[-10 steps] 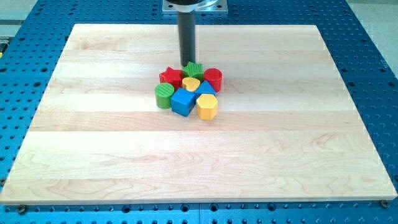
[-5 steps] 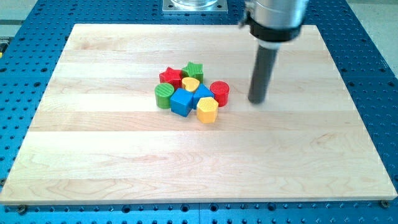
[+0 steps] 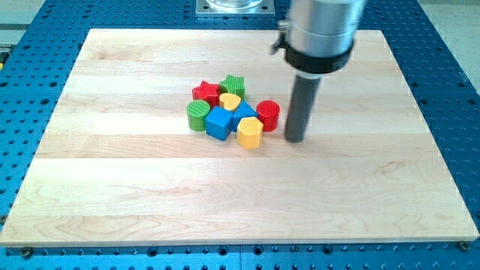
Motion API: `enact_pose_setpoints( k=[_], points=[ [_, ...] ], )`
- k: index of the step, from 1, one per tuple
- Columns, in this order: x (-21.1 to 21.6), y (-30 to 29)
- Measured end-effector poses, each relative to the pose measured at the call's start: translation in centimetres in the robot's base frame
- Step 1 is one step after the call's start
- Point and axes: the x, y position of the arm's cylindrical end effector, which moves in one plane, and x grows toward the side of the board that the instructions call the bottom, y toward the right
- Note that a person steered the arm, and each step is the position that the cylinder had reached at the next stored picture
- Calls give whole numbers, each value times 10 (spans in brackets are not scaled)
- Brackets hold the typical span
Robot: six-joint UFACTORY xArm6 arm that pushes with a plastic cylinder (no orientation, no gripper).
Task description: Move green star and red circle into group of blocks
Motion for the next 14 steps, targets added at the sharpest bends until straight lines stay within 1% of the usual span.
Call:
enact_pose_setpoints(
  k=[1,2,3,4,5,6,7,8,9,11,14],
  points=[
    [-26,-14],
    [-31,-4],
    [-57,10],
    [-69,-30],
    [-69,-20],
    [-80,9],
    [-126,10],
    [-143,-21],
    [-128,-29],
    [-128,-28],
    [-128,-65]
  ],
)
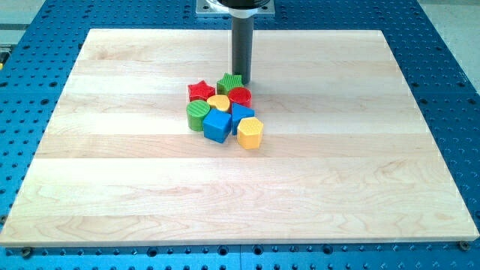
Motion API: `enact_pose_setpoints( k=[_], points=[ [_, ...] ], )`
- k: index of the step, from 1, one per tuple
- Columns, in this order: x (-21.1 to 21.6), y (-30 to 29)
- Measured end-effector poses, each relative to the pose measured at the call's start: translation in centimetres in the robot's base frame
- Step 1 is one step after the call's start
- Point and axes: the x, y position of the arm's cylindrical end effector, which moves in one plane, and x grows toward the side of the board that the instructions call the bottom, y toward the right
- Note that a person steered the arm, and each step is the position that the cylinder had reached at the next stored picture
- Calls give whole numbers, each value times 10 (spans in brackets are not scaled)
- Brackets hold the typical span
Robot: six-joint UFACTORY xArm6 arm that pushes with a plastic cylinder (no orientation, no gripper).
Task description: Move green star and red circle into group of blocks
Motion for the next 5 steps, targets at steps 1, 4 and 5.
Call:
enact_pose_setpoints(
  k=[1,4,5],
  points=[
    [0,-9],
    [4,-9],
    [1,70]
  ],
)
